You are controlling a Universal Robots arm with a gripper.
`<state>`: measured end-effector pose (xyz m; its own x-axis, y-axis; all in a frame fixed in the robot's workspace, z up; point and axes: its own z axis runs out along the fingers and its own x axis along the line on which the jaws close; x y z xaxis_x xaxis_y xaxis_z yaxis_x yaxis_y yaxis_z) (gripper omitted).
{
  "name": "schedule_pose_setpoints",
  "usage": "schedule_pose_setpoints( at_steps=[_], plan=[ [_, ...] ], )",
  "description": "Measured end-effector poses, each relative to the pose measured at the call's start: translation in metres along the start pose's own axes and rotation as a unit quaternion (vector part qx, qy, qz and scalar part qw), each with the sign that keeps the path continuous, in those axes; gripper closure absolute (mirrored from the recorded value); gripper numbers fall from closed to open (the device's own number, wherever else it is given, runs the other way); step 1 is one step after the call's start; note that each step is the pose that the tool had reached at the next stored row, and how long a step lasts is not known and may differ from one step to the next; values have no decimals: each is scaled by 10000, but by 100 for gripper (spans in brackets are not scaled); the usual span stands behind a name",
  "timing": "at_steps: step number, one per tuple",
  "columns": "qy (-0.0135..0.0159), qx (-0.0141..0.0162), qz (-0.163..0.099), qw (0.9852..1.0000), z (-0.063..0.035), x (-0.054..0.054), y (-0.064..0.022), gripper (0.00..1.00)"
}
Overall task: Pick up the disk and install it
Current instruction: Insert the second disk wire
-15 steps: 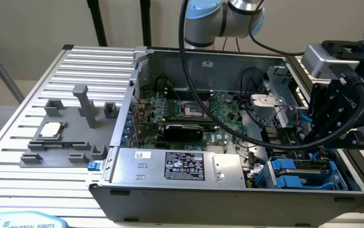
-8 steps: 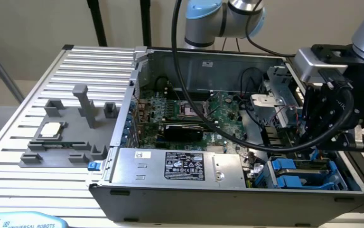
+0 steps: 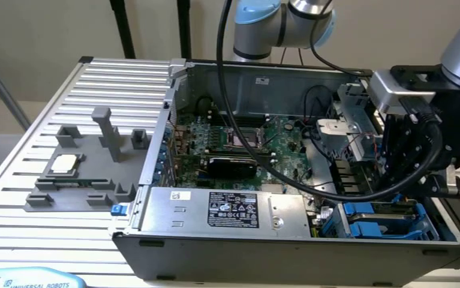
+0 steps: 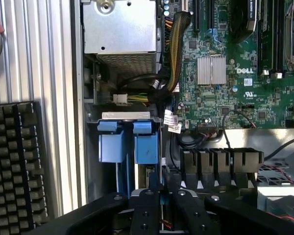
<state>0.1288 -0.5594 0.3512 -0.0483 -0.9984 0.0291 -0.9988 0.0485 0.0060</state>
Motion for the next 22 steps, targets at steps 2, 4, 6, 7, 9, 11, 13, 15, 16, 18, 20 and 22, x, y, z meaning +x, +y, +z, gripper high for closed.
schedule_pose_setpoints(
  at_steps=[2, 4, 6, 7, 9, 11, 13, 15, 16, 18, 20, 22],
  plan=[
    [1, 17, -1, 10000, 4, 4, -1, 84],
    [3, 22, 0, 10000, 7, 13, -1, 84],
    [5, 25, 0, 10000, 12, 26, -1, 84],
    [6, 26, 0, 10000, 15, 33, -1, 84],
    [9, 27, 1, 10000, 23, 47, -2, 84],
    [10, 30, 1, 10000, 37, 58, -2, 84],
    [11, 35, 1, 10000, 53, 63, -3, 84],
    [12, 42, 1, 10000, 66, 64, -3, 84],
    [13, 46, 1, 10000, 70, 63, -3, 84],
    [13, 55, 1, 10000, 75, 64, -3, 84],
    [13, 62, 1, 10000, 79, 63, -3, 84],
    [12, 68, 0, 10000, 81, 63, -3, 84]
  ],
)
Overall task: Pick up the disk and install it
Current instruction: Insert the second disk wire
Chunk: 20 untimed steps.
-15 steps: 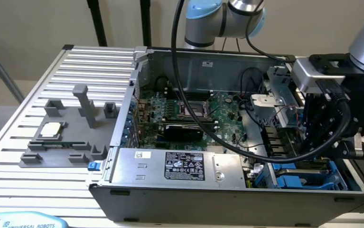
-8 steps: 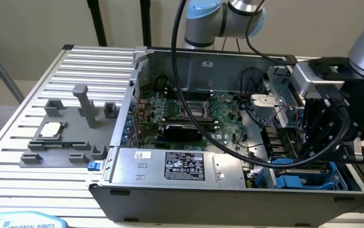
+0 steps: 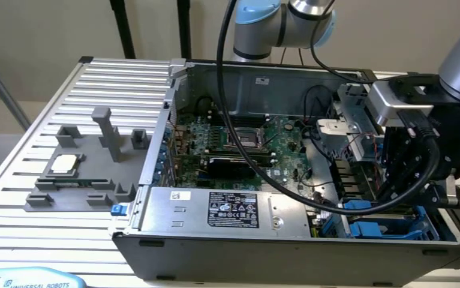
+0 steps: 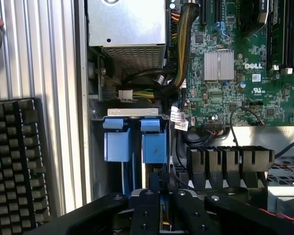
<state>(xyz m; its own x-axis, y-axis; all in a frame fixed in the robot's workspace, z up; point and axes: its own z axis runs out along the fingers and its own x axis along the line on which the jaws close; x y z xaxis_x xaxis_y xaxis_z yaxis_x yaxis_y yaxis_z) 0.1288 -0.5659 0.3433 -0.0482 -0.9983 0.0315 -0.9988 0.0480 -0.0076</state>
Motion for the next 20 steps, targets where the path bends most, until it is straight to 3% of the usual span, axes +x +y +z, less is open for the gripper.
schedule_pose_setpoints(
  at_steps=[13, 20],
  plan=[
    [1, 45, -39, 10000, 18, -8, -4, 84],
    [-1, 50, -59, 10000, 75, -10, -3, 84]
  ],
)
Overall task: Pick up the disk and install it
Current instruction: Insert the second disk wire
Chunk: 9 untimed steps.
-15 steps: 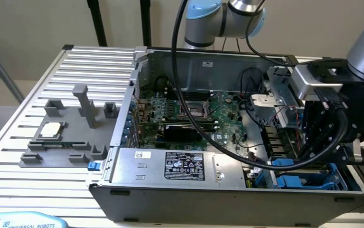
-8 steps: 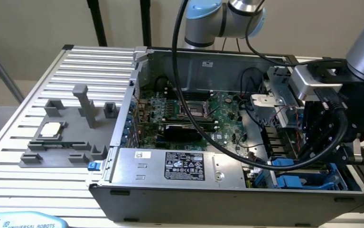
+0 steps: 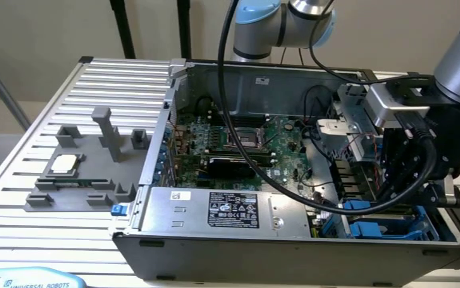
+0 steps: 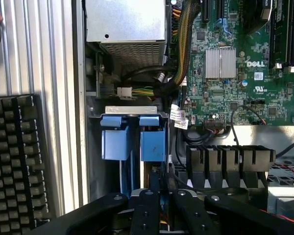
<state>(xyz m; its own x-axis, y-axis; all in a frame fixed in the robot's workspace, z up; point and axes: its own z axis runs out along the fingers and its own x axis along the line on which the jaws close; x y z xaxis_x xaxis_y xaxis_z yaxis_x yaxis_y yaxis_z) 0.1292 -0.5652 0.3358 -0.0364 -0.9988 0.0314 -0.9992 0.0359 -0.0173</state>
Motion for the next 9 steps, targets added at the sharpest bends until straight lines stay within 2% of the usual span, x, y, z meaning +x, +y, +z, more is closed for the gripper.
schedule_pose_setpoints(
  at_steps=[6, 9],
  plan=[
    [-9, 1, -3, 10000, -30, 0, -1, 84],
    [-4, 0, -5, 10000, -52, -5, -1, 84]
  ],
)
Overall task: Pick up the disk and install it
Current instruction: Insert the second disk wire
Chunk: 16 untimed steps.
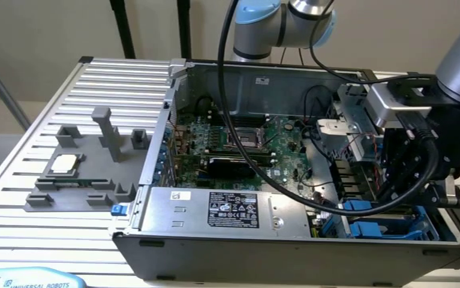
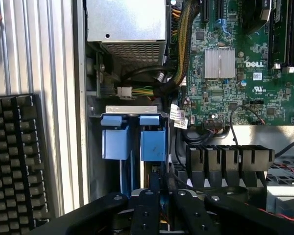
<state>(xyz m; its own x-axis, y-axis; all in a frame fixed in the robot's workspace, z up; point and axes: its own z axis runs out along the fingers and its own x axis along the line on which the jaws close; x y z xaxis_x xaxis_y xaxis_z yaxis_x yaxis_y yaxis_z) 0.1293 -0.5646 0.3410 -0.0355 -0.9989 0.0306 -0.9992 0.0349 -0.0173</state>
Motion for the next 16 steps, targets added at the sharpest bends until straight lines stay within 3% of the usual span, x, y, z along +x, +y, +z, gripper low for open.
schedule_pose_setpoints(
  at_steps=[16],
  plan=[
    [2, 0, -8, 10000, -9, 15, 0, 84]
  ],
)
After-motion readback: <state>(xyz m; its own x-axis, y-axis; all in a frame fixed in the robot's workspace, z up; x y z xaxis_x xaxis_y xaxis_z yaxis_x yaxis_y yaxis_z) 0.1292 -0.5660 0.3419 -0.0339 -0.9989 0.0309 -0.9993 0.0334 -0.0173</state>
